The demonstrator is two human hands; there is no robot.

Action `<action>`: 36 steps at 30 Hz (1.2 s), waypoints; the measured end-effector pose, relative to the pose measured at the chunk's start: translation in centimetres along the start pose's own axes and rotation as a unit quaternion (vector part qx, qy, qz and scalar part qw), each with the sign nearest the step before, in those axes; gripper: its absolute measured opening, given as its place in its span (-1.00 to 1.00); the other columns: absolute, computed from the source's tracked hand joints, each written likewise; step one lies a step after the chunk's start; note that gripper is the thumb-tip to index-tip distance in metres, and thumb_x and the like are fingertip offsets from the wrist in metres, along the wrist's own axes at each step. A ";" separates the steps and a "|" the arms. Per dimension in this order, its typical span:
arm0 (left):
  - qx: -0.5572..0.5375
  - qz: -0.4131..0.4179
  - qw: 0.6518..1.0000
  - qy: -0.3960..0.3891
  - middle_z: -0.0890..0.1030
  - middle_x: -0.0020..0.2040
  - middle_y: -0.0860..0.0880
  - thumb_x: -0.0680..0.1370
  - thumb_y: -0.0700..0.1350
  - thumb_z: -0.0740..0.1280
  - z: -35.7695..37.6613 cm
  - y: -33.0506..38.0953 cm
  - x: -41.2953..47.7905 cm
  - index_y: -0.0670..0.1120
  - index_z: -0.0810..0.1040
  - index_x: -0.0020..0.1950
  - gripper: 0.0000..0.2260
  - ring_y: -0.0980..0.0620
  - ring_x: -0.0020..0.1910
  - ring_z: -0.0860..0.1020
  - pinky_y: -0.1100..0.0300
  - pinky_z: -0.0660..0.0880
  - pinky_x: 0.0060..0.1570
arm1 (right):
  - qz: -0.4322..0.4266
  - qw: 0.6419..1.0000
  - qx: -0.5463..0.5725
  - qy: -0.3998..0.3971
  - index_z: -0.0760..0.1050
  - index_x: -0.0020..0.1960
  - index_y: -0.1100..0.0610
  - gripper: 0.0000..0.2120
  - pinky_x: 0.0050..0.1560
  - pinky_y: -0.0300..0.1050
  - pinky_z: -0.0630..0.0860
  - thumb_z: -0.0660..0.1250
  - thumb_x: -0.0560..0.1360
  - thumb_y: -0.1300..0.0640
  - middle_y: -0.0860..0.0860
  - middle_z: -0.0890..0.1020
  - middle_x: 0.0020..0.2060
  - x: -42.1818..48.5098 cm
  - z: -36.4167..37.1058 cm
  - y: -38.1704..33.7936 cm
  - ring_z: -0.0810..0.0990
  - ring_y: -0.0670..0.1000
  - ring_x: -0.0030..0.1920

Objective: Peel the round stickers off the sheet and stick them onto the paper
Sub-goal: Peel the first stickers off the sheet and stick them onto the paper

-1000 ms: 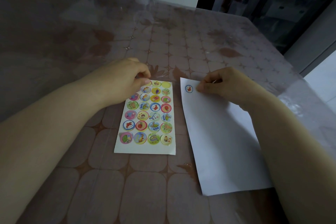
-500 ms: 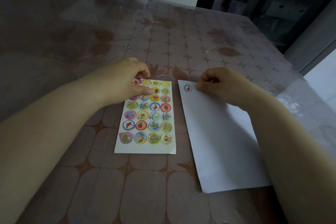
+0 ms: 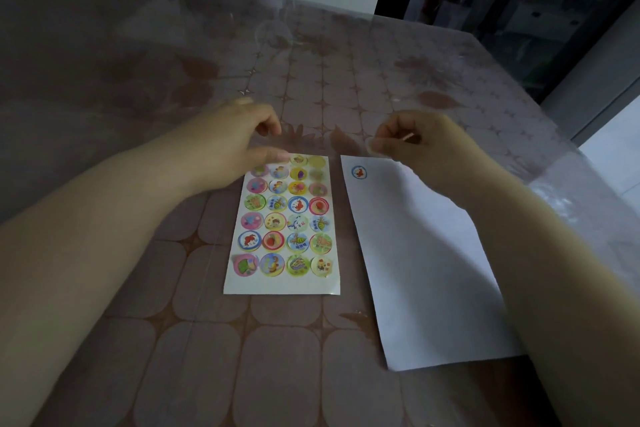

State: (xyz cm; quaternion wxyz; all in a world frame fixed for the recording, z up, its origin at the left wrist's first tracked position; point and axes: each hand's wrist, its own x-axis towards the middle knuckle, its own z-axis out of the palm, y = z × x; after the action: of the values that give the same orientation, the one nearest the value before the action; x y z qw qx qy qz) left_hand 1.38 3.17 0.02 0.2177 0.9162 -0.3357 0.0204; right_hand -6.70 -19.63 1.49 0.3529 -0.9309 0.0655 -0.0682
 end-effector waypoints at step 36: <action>0.008 -0.030 0.996 -0.079 0.51 0.06 -0.04 0.38 -0.03 0.46 -0.6 -0.1 -0.1 -0.02 0.51 0.18 -0.61 0.00 0.00 0.47 0.16 0.41 0.01 | 0.041 0.960 -0.207 -0.186 0.50 0.06 0.19 -0.63 -0.39 -0.29 0.30 0.39 0.41 -0.07 0.08 0.52 -0.06 4.6 5.6 -7.6 0.48 0.01 -0.11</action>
State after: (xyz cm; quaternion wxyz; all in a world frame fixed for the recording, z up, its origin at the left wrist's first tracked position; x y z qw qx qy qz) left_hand 1.45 3.55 0.46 0.1836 0.9265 -0.3237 -0.0559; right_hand -0.69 -11.10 2.78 0.1611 -0.9763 0.0498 0.1355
